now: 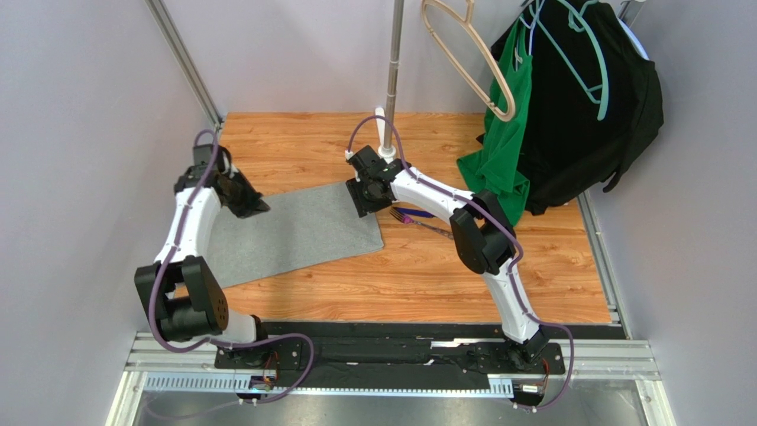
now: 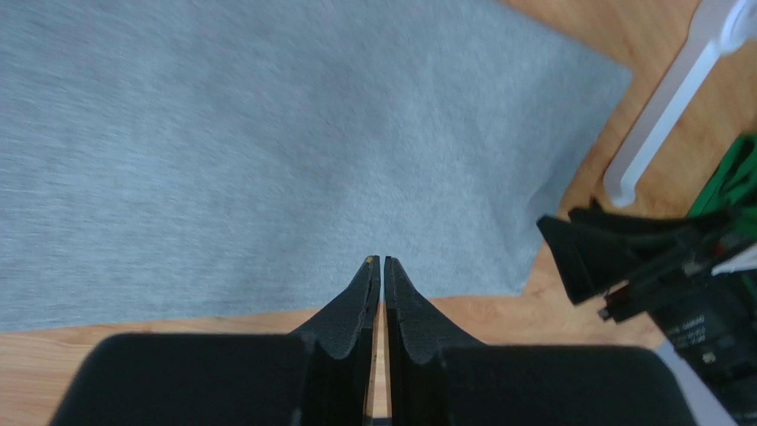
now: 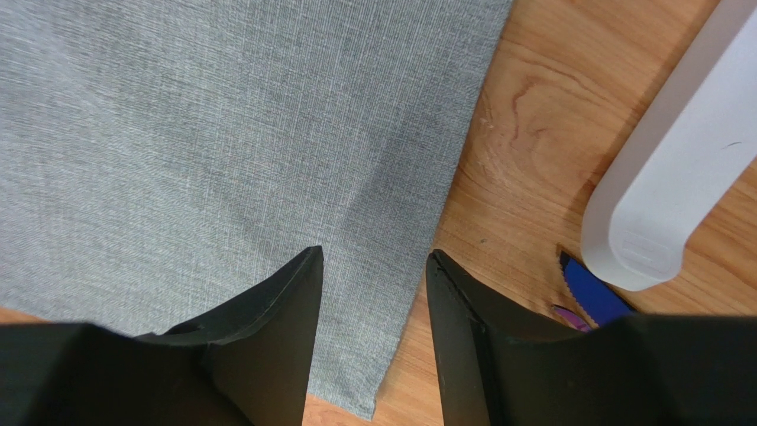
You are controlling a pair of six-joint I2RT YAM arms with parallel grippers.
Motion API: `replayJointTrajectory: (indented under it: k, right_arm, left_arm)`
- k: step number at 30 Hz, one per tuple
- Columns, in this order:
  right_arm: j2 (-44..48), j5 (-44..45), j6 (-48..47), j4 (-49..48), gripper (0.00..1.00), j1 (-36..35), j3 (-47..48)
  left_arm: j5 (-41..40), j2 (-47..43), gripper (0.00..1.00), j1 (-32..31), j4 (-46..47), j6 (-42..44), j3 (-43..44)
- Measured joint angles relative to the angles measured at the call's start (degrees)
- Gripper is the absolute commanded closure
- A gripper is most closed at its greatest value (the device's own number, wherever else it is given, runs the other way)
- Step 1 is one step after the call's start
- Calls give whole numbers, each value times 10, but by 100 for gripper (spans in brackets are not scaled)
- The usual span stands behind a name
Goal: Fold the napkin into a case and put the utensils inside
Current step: Pick up the rectangle-folded napkin from the center of the board.
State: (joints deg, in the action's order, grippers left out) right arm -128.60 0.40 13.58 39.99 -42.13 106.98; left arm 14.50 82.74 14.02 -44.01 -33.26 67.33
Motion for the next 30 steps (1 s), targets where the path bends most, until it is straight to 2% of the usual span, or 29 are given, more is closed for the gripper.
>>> replayJointTrajectory:
  k: [6, 11, 16, 18, 21, 22, 27, 28, 30]
  right_arm:
    - [-24, 45, -2, 16, 51, -20, 6]
    - [-26, 65, -2, 20, 44, -22, 5]
    - [-26, 66, -2, 16, 43, -20, -1]
    - [-26, 61, -1, 13, 47, -18, -3]
    - [-26, 56, 1, 8, 60, -17, -6]
    - [-26, 54, 1, 4, 69, -17, -8]
    - [-24, 39, 12, -24, 85, -15, -18]
    - [-23, 37, 12, -28, 92, -15, -20]
    - [-21, 32, 11, -35, 98, -15, -24]
  left_arm:
    - [41, -8, 94, -105, 45, -25, -91]
    - [67, 58, 97, -163, 91, -39, -87]
    - [74, 121, 97, -196, 110, -50, -79]
    - [75, 124, 97, -198, 111, -53, -79]
    - [74, 124, 97, -199, 111, -54, -71]
    - [73, 123, 97, -199, 109, -54, -67]
    - [68, 117, 97, -199, 102, -51, -50]
    - [68, 114, 97, -199, 100, -50, -49]
    - [68, 109, 97, -199, 96, -49, -49]
